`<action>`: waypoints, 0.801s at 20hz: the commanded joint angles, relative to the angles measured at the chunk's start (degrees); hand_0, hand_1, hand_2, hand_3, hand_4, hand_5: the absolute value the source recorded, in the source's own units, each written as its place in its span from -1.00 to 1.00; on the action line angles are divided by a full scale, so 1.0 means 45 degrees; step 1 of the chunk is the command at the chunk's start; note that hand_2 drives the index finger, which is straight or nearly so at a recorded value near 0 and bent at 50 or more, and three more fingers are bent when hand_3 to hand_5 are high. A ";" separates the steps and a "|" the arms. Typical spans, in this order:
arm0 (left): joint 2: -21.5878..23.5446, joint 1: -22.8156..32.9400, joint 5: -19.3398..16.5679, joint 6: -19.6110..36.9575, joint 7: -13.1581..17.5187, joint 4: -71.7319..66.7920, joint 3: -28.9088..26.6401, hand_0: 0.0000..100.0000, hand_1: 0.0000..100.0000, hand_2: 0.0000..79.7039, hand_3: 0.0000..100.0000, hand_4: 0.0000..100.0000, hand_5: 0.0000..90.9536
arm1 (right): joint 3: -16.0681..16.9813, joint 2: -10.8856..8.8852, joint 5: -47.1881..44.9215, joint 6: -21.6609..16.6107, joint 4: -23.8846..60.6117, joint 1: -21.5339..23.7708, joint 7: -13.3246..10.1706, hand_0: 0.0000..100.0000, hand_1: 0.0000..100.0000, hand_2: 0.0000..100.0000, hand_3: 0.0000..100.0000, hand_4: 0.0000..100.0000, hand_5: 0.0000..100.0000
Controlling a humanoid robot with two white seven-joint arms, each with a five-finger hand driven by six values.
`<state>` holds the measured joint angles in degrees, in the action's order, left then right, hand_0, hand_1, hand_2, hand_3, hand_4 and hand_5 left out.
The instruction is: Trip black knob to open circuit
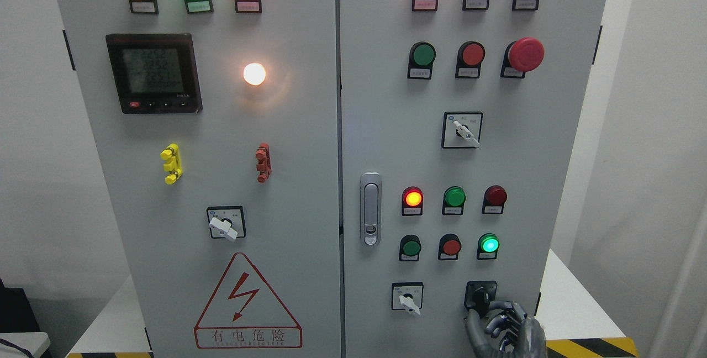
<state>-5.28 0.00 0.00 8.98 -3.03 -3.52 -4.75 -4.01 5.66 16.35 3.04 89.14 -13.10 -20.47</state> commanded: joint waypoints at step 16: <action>0.0001 -0.0098 -0.0410 -0.0004 -0.0010 0.0000 0.0000 -0.76 -0.22 -1.00 -1.00 -1.00 -1.00 | 0.0187 -0.0047 0.0000 0.0008 -0.0043 0.0060 -0.0217 -0.32 0.63 -0.19 0.61 0.69 0.84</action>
<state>-5.28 0.00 0.00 8.98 -3.03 -3.52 -4.75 -3.58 5.57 16.35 3.06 89.04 -13.02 -21.31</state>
